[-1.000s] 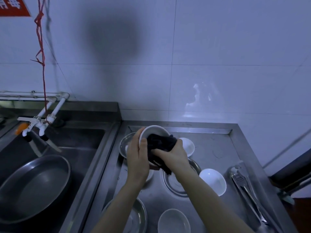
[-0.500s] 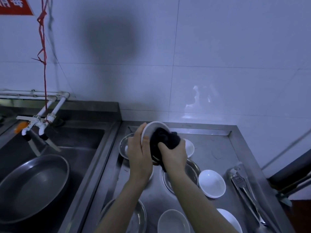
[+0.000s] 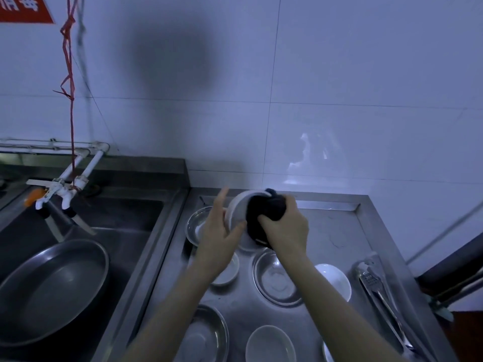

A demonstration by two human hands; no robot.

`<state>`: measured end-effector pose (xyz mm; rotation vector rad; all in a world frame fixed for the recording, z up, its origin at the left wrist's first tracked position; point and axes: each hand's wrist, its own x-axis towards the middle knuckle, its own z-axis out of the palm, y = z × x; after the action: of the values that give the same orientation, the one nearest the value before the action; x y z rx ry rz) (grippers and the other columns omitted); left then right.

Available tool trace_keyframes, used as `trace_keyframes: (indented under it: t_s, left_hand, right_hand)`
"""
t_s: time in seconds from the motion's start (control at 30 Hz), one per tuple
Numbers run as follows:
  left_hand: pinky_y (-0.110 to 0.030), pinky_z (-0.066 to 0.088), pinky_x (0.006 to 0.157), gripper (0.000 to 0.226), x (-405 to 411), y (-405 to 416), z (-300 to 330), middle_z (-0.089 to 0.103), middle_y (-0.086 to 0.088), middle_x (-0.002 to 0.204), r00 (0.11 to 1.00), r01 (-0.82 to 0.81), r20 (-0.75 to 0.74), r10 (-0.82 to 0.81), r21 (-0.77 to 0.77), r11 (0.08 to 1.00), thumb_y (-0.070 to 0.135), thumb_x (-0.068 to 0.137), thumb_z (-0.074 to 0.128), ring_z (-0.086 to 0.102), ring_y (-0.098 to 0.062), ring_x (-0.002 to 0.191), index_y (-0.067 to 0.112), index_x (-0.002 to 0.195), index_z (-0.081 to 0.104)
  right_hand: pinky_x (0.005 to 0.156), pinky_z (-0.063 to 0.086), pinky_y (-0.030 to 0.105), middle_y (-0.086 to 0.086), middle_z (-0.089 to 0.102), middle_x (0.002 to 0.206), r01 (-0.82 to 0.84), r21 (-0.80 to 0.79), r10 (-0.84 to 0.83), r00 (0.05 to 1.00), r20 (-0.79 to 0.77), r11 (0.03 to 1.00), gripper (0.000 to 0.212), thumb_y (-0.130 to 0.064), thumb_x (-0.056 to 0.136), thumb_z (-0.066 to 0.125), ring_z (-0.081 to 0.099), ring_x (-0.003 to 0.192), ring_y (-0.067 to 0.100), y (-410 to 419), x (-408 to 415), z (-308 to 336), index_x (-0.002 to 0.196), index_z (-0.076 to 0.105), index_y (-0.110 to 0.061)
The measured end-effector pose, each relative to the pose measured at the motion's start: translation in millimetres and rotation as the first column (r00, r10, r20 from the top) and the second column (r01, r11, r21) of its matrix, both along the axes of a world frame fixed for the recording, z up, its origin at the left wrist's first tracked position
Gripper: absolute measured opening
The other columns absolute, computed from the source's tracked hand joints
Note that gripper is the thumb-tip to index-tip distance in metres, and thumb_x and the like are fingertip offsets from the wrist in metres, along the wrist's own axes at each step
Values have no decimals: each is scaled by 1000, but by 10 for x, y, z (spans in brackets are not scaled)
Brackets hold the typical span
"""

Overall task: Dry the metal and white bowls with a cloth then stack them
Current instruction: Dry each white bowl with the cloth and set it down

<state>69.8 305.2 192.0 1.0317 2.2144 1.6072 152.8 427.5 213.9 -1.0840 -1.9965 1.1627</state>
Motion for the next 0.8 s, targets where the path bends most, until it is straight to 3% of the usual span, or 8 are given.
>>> trace_keyframes:
  t_s: [0.1, 0.17, 0.37, 0.5, 0.57, 0.63, 0.7, 0.8]
  left_hand:
    - [-3, 43, 84, 65, 312, 64, -59, 45, 27, 129, 996, -72, 57, 65, 132, 989, 14, 99, 54, 49, 21, 109, 42, 148, 22]
    - [2, 38, 85, 58, 365, 80, -68, 36, 36, 129, 993, -115, 35, 111, 135, 984, 17, 102, 47, 40, 29, 112, 39, 149, 20]
    - [-3, 42, 70, 39, 51, -8, 107, 56, 24, 104, 997, -48, -67, 48, 12, 999, 32, 105, 41, 56, 18, 90, 40, 143, 34]
    - [-34, 55, 80, 39, -197, -70, 75, 66, 7, 112, 990, 82, -101, -102, -188, 979, 52, 98, 34, 64, -4, 93, 44, 136, 41]
    - [-21, 51, 84, 43, -119, -73, 52, 63, 22, 115, 984, 28, -174, -43, -91, 995, 54, 97, 33, 61, 2, 100, 42, 137, 43]
    - [-7, 42, 82, 44, 13, -45, 33, 56, 36, 114, 971, -85, -222, 93, 45, 995, 51, 97, 34, 56, 11, 103, 38, 137, 47]
    - [-1, 39, 81, 44, 101, -14, -4, 54, 38, 113, 962, -200, -164, 218, 123, 972, 46, 99, 36, 54, 15, 103, 32, 139, 49]
    - [1, 39, 79, 46, 137, -26, 6, 56, 28, 117, 954, -266, -121, 274, 78, 961, 46, 98, 35, 55, 8, 104, 37, 142, 44]
  right_hand:
    - [78, 53, 36, -3, 66, 85, 81, -528, -185, 972, -147, 846, 37, -25, 69, 71, 63, 83, 19, -153, -34, -142, 104, 60, -17]
    - [80, 55, 40, 1, 67, 90, 64, -551, -164, 977, -135, 832, 37, -25, 69, 71, 64, 86, 21, -205, -47, -154, 103, 60, -18]
    - [71, 40, 27, -14, 56, 79, -61, -64, 60, 998, -11, 996, 41, -16, 71, 68, 54, 81, 18, -32, -57, 82, 107, 52, -25]
    - [61, 36, 29, -6, 65, 97, -336, 501, 250, 940, 233, 797, 46, -23, 71, 71, 59, 83, 23, 98, -83, 108, 114, 55, -25]
    - [59, 38, 29, -7, 66, 97, -251, 576, 187, 968, 170, 778, 47, -27, 70, 72, 60, 81, 23, 42, -105, 65, 115, 57, -25]
    - [62, 39, 28, -13, 64, 93, -70, 432, 66, 998, 25, 899, 47, -26, 70, 71, 56, 77, 16, -113, -95, 51, 114, 55, -30]
    - [67, 45, 26, -14, 64, 91, 17, -21, -19, 998, -52, 1000, 44, -24, 71, 69, 57, 77, 11, -231, -90, -11, 111, 53, -34]
    - [77, 58, 46, 12, 70, 92, -112, -627, -34, 976, -216, 771, 28, -17, 71, 67, 68, 86, 30, -289, -78, -150, 99, 61, -18]
